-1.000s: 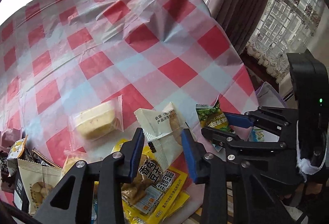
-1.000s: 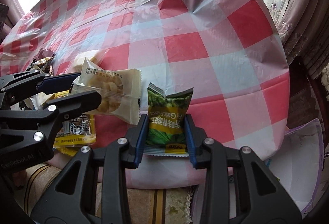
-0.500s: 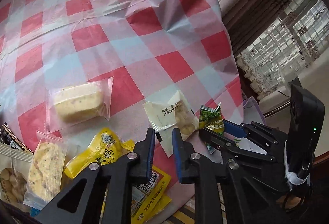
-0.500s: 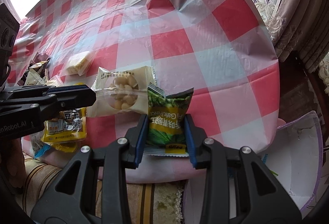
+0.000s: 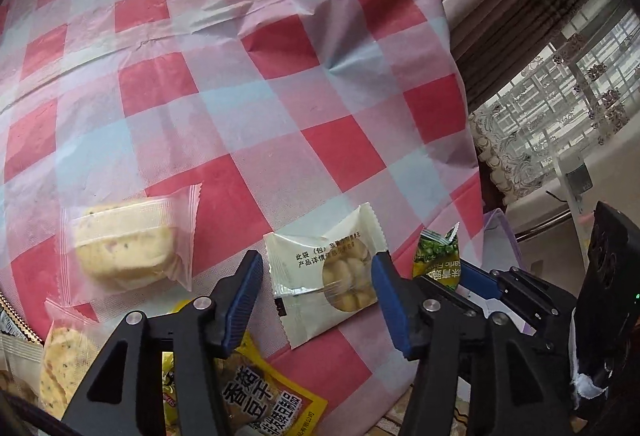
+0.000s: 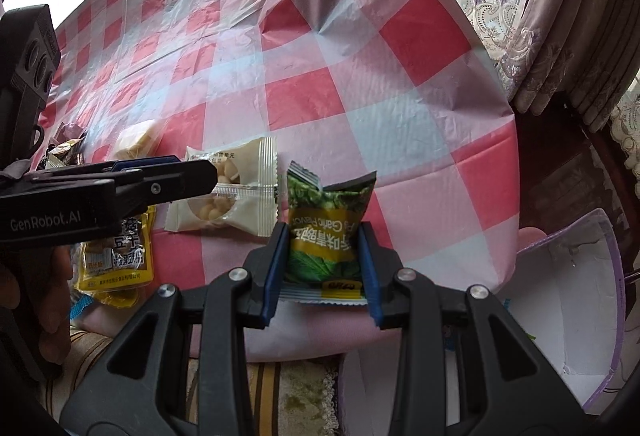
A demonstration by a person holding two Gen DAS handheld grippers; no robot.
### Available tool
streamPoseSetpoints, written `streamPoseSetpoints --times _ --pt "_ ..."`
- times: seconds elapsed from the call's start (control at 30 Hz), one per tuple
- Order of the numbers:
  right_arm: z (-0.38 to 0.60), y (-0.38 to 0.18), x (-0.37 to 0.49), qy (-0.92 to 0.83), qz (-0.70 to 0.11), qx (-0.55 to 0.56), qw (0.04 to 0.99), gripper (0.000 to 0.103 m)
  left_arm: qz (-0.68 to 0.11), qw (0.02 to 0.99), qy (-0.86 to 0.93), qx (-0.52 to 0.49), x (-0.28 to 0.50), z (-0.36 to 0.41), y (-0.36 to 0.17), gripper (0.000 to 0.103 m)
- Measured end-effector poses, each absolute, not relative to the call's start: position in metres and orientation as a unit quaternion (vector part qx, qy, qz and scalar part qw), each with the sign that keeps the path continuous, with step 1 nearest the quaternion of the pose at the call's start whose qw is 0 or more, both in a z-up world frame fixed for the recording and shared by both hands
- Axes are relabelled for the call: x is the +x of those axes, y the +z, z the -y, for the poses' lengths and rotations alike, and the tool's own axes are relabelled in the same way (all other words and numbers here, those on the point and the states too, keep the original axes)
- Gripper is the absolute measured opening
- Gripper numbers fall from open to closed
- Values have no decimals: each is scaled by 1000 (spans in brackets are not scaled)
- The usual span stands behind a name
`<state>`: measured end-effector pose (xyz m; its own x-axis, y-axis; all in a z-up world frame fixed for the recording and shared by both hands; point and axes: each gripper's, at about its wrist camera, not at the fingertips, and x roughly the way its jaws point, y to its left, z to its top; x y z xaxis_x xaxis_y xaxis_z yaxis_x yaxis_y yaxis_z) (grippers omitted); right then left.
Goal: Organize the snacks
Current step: 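Grasp the white cookie packet with the left tool while the right tool holds the pea packet, then carry both packets over the white box and open both tools to release them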
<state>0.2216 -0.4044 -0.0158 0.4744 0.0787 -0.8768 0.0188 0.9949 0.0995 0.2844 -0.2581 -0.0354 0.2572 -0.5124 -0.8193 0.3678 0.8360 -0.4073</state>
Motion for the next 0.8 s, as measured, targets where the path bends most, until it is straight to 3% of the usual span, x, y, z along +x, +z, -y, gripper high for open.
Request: streamPoseSetpoints --times 0.17,0.23,0.33,0.43,0.57,0.73,0.8 --pt "411 -21 227 5 -516 52 855 38 -536 793 -287 -41 282 266 -35 57" --pt "408 -21 226 12 -516 48 855 38 -544 782 -301 -47 278 268 -36 47" --pt "405 -21 225 16 -516 43 855 38 -548 775 -308 -60 273 266 -36 43" --pt "407 -21 222 14 -517 43 855 38 -557 759 -323 -91 267 260 -35 30" --pt "407 -21 218 11 -518 30 855 38 -570 742 -335 -113 255 259 -35 29" --pt "398 -21 211 26 -518 11 855 38 -594 713 -351 -124 248 275 -45 41" --pt "397 -21 208 27 -518 10 855 38 -585 724 -341 -130 247 276 -42 24"
